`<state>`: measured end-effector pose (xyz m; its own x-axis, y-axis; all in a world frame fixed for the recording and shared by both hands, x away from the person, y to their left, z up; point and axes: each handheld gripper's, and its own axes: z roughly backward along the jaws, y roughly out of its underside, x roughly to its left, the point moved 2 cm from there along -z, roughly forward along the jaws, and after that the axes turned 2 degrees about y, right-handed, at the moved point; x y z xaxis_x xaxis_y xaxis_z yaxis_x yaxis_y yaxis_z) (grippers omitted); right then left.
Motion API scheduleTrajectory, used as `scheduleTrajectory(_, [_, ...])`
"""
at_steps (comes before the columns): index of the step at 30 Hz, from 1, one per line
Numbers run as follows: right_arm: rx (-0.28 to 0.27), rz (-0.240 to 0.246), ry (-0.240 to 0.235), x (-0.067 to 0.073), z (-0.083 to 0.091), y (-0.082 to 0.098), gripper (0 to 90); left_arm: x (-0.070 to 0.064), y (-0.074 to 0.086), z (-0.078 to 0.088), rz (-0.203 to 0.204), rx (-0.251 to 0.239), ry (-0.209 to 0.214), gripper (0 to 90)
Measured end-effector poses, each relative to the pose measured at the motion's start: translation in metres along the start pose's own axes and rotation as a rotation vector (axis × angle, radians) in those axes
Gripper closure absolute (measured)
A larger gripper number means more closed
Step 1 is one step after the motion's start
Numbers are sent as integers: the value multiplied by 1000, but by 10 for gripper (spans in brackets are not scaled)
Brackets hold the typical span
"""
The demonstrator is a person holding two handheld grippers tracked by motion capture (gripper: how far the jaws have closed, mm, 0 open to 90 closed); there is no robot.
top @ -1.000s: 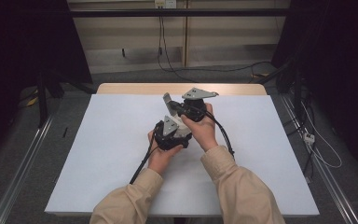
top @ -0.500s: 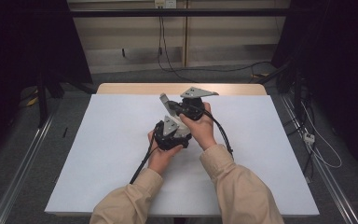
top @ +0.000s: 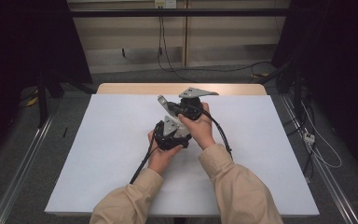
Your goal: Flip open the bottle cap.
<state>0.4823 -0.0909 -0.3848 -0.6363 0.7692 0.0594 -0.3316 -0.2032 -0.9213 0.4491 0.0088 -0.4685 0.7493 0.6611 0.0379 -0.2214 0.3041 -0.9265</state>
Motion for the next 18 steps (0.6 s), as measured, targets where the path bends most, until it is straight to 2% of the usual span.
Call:
scheduleTrajectory(14, [28,-15,-23,-2,-5,1,900,0,0,0,5,-4,-3,187])
scheduleTrajectory(18, [28,-33,-33,-3,-6,1,900,1,0,0,1,1,-5,186])
